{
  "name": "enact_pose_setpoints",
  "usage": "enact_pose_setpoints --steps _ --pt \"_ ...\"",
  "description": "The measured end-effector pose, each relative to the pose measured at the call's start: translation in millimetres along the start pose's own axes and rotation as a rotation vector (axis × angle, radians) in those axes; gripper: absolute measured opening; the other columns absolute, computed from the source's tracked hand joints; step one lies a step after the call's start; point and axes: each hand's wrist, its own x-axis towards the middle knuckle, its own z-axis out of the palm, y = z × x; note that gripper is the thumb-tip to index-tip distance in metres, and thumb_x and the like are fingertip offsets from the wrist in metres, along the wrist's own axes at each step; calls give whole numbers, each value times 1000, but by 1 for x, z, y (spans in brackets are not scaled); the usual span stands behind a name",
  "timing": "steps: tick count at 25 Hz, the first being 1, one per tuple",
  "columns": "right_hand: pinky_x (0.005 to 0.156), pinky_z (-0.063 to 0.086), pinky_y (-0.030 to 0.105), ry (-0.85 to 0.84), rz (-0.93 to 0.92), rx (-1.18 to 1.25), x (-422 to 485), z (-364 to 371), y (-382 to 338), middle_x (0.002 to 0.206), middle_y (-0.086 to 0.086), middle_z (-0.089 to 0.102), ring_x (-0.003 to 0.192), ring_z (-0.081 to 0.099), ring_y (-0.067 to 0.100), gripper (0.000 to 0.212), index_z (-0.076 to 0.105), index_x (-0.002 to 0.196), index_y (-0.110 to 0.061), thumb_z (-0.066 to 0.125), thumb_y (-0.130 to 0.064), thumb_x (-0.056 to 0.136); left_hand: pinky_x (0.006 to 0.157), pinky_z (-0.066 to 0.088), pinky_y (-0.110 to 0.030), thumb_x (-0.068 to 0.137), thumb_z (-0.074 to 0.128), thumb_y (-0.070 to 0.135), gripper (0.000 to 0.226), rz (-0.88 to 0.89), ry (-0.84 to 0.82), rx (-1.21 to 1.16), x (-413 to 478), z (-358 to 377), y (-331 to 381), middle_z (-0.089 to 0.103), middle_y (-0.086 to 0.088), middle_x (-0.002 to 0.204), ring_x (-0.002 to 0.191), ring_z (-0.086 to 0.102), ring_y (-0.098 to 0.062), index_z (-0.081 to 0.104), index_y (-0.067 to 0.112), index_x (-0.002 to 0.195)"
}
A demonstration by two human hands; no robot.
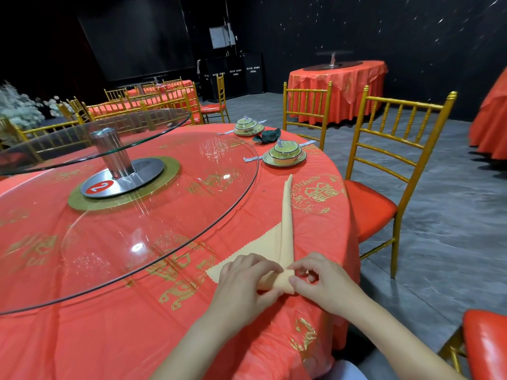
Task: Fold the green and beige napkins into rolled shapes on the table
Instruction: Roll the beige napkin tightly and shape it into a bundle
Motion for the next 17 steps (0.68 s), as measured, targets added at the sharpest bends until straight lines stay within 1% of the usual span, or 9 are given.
enact_pose_setpoints --steps 1,3,5,7,10,12,14,15,17 --pt "78 43 22 25 -5 -8 0 0 -1 89 -13 53 78 53 4 19 62 99 -41 65 -39 81 93 26 -26 72 55 56 39 -15 -31 -16 5 -2 0 50 22 104 107 41 -1 57 44 109" --pt "79 41 23 74 -42 -15 -3 -1 -3 87 -16 51 77 51 3 27 55 100 -45 68 -41 77 97 32 -32 68 52 57 41 -51 -108 -33 15 -6 -1 55 18 105 107 44 -6 58 45 107" --pt "86 37 23 63 -81 -81 -7 -1 -5 88 -18 48 79 48 0 34 50 100 -44 69 -46 72 97 35 -38 67 54 56 39 -70 -171 -57 25 -10 -4 55 17 102 105 47 -9 59 45 104" --pt "92 31 24 33 -88 -185 -8 -1 -5 94 -21 44 83 45 -4 40 46 106 -44 67 -46 73 96 38 -40 68 55 54 36 -73 -218 -65 34 -12 -6 56 15 99 103 50 -12 60 44 103" --pt "95 28 24 62 -74 -243 -3 -2 -2 99 -23 42 86 44 -5 41 47 112 -43 66 -44 76 93 42 -40 66 51 58 41 -84 -268 -90 46 -11 -6 62 12 103 101 55 -13 63 40 101" --pt "93 29 25 87 -74 -216 -2 -2 1 95 -23 44 83 44 -9 39 51 110 -40 68 -41 74 91 44 -41 64 48 64 47 -89 -287 -147 48 -10 -6 65 11 100 97 58 -13 63 38 100" --pt "91 30 25 83 -86 -196 -3 -2 3 91 -24 44 85 44 -13 38 54 107 -37 70 -38 73 88 46 -41 67 48 65 49 -76 -305 -187 46 -9 -6 66 10 97 94 60 -14 64 34 100" --pt "89 29 24 77 -95 -191 -5 -2 3 89 -24 44 86 44 -13 37 55 106 -37 70 -37 72 87 47 -39 70 51 62 47 -65 -317 -207 43 -9 -5 66 9 96 92 61 -14 64 29 102" --pt "85 28 22 70 -111 -167 -11 -1 3 85 -23 44 84 46 -6 35 55 101 -37 71 -37 70 82 48 -32 79 57 48 40 -43 -339 -251 37 -11 -1 65 5 94 87 60 -12 65 19 105"
